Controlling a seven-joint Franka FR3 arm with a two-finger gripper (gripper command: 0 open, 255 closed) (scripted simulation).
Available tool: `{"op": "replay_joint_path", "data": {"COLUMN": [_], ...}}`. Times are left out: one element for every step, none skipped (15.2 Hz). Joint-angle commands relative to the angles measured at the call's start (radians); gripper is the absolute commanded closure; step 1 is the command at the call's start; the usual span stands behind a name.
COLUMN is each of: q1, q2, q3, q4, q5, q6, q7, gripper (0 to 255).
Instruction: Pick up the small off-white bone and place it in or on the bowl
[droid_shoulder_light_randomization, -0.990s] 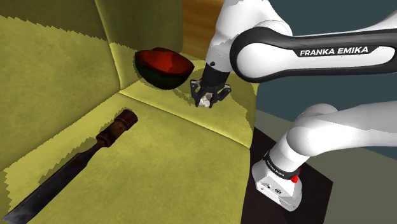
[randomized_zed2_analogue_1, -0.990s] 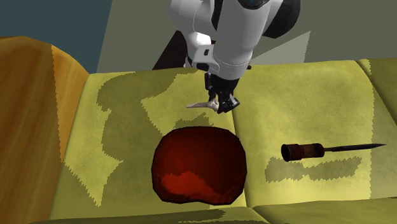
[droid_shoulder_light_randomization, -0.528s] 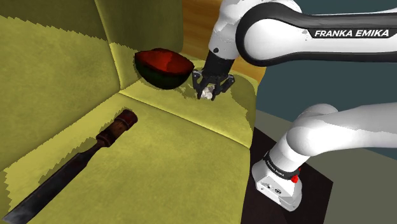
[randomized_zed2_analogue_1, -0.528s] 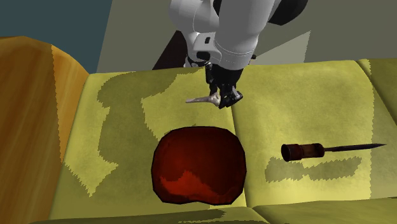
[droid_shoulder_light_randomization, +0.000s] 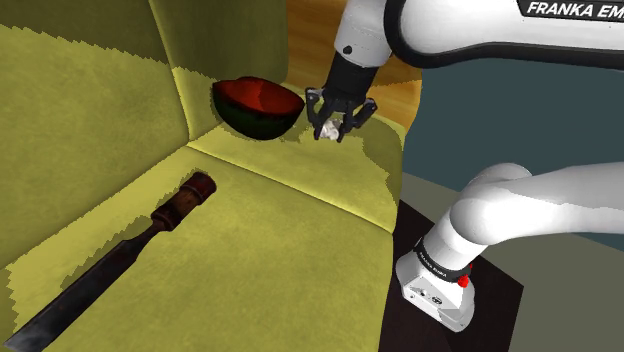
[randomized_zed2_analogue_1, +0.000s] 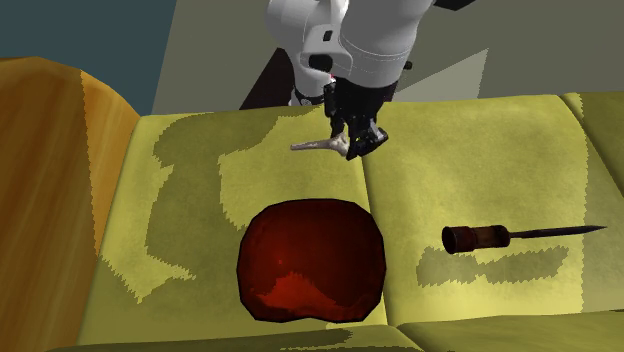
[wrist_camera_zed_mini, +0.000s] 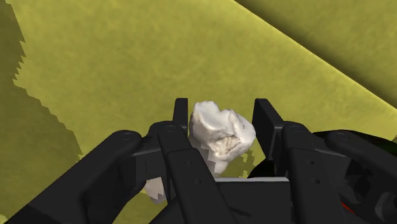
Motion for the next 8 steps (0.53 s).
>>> {"op": "replay_joint_path", "data": {"q1": [-0.004, -0.006, -0.007, -0.009, -0.011, -0.012, -0.014, -0.016], "q2": [0.002, 0.003, 0.004, 0.006, 0.007, 0.009, 0.011, 0.014], "q3": [-0.009, -0.012, -0.016, -0.019, -0.023, -0.026, -0.029, -0.032], "q4": [0.030, 0.044, 0.058, 0.071, 0.085, 0.100, 0.114, 0.128], "q5": [-0.008, -0.011, -0.014, -0.018, -0.021, -0.024, -0.027, -0.030], "q6": [-0.029, -0.041, -0.054, -0.066, -0.079, -0.091, -0.103, -0.116], "q7": [-0.001, -0.001, -0.001, -0.001, -0.001, -0.001, 0.000, 0.000], "gripper": [255, 255, 255, 255, 255, 255, 255, 255]}}
